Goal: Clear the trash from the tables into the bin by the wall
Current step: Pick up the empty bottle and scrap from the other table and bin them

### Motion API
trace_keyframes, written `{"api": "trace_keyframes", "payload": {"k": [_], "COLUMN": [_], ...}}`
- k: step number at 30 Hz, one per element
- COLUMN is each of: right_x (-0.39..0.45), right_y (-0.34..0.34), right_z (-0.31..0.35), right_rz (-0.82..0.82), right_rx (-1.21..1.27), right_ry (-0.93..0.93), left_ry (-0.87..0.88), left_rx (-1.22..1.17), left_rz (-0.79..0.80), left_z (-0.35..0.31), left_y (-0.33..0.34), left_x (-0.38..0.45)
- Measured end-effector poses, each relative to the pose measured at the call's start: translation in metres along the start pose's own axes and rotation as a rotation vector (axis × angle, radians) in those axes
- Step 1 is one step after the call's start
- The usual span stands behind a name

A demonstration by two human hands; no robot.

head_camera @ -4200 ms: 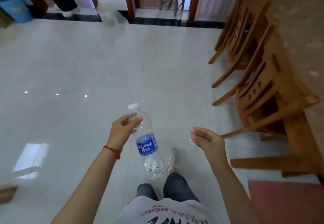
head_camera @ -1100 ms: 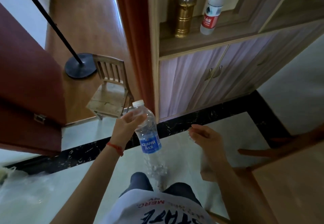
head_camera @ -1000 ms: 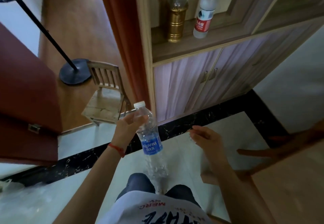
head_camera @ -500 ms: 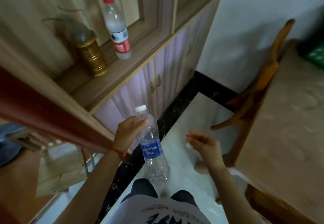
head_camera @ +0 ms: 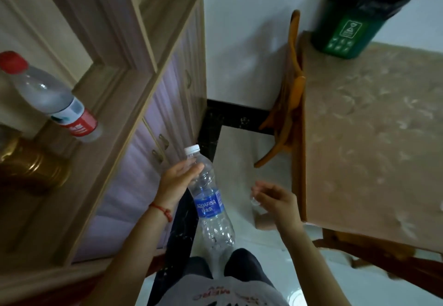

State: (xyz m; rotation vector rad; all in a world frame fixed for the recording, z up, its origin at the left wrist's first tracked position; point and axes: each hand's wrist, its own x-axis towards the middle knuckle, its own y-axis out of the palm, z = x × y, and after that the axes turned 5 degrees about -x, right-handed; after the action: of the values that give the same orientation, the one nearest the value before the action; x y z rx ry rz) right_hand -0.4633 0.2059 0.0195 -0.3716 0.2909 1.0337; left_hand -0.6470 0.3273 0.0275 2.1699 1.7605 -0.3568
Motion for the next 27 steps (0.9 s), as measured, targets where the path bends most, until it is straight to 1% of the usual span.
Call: {"api": "trace_keyframes", "payload": {"k": [3,6,13,17,21,27], "right_x": [0.024,0.059,0.155,0.204,0.249,0.313], "right_y": [-0.005,-0.011,-0.027,-0.039,-0.049,-0.038], "right_z": [0.011,0.021,0.064,0.092,0.117,0.145], "right_rz": [-0.037,-0.073,-0.080,-0.071,-0.103,-0.082], "right_rx": [0.009,0.044,0.082,0.087,0.071,0.108], "right_ry": [0.002,-0.001,-0.033,-0.047,-0.038,-0.046], "left_ry": [0.011,0.001,0.011,0.058,0.076,0.061], "left_rx": [0.007,-0.009,0.005,-0.004,-0.005,0.023], "left_rz": [0.039,0.026,0.037,0.051,0.056,0.102], "left_z": [-0.007,-0.014,-0.046,-0.072,-0.092,-0.119], "left_y": [0.012,0.027,0.072,0.100,0.119,0.143], "left_x": [0.030,0.065,0.152,0.195,0.236,0.315]}}
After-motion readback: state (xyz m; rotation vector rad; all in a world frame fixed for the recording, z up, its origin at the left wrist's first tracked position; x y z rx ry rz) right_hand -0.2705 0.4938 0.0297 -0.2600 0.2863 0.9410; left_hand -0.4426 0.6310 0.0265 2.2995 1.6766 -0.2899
